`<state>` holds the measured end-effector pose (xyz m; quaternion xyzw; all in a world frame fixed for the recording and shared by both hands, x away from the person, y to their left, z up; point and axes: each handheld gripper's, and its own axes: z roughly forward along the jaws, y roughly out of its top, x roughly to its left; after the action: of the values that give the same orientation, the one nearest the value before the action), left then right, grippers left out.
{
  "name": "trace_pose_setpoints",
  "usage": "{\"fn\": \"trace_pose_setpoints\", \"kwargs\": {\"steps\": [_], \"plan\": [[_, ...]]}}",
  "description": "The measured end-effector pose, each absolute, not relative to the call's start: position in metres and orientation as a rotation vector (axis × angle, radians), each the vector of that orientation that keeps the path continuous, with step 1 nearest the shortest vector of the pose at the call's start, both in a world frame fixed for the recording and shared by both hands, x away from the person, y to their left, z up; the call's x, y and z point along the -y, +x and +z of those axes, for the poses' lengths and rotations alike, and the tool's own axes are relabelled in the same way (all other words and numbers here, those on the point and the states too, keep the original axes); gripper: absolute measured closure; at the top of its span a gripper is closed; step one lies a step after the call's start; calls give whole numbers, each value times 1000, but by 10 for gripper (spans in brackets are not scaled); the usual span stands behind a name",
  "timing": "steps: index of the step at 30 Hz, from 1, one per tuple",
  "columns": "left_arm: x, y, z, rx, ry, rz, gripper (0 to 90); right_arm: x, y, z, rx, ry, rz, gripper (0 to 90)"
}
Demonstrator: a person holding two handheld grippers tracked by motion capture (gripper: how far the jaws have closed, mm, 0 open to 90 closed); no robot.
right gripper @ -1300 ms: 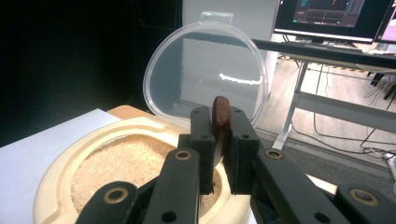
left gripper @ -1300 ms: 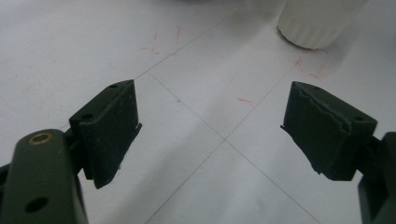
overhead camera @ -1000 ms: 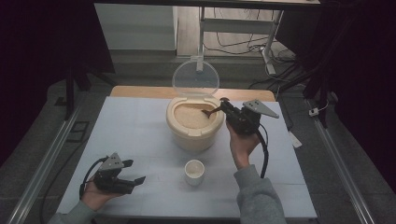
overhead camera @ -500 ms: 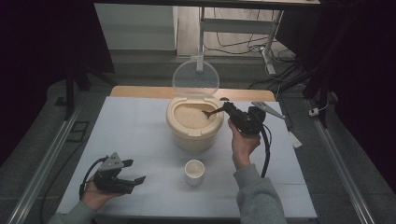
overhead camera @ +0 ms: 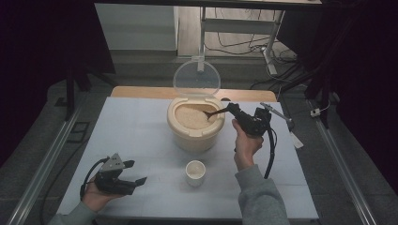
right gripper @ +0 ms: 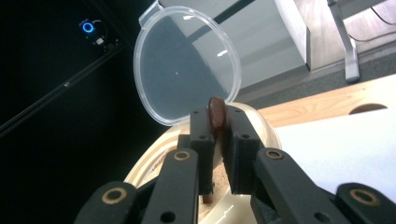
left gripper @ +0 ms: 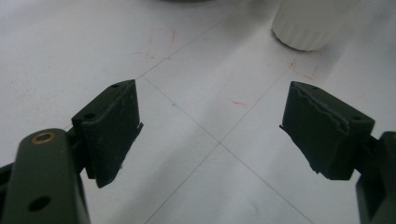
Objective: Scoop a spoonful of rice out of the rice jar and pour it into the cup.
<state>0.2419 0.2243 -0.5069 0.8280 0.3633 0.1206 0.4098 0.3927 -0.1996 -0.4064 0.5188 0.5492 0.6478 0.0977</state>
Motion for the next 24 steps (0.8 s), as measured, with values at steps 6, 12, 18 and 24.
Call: {"fn": "trace_pose_setpoints", "kwargs": {"steps": [6,12,18,24], "plan": [[-222,242,-507,-912,2089,304,193,199,395,-413,-1618,1603,1957,829],[-223,243,-506,-912,2087,305,196,205,397,-417,-1575,1682,2013,834],[-223,242,-506,-910,2087,306,197,212,396,-415,-1537,1740,2059,834],[-222,242,-506,-909,2089,308,198,221,398,-419,-1505,1842,2100,833]]}}
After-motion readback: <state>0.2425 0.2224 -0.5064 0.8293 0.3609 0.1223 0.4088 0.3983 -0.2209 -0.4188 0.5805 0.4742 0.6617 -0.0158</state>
